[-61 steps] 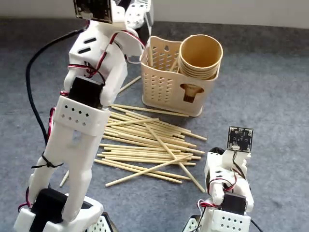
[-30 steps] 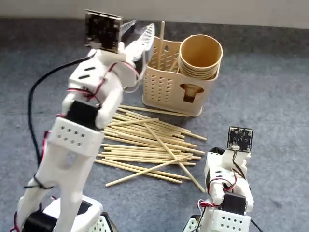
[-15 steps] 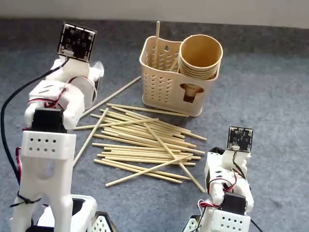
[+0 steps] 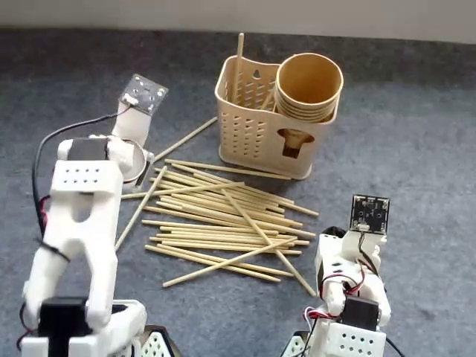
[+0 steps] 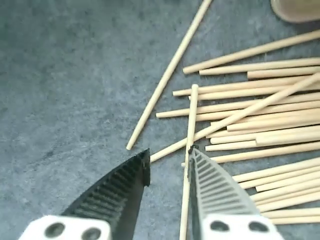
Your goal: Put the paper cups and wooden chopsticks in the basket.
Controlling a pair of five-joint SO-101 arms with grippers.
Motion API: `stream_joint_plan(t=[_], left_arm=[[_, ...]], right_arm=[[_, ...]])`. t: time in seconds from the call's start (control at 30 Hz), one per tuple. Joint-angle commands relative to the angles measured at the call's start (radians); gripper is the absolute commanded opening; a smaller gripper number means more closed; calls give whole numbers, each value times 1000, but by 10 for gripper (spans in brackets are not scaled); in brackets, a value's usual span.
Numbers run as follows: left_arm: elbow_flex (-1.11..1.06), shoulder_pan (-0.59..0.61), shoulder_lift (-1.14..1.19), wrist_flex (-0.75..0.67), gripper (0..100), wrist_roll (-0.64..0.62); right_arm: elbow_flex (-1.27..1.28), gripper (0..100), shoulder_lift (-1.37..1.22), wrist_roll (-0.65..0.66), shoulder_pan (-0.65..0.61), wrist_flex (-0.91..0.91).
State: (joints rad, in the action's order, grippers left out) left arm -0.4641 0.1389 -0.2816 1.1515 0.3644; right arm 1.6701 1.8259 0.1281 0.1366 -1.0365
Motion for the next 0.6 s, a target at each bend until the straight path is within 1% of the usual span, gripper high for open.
stream_joint_plan(t=[0.0, 0.2, 0.4, 0.57], left_arm=[[19, 16, 105, 5, 136, 20], [19, 15, 245, -3, 136, 26], [21, 39, 331, -5, 136, 26], [15, 58, 364, -72, 69, 26]], right_arm=[[114, 5, 12, 8, -4, 22], [114, 5, 12, 8, -4, 22], [114, 5, 12, 8, -4, 22], [114, 5, 12, 8, -4, 22]])
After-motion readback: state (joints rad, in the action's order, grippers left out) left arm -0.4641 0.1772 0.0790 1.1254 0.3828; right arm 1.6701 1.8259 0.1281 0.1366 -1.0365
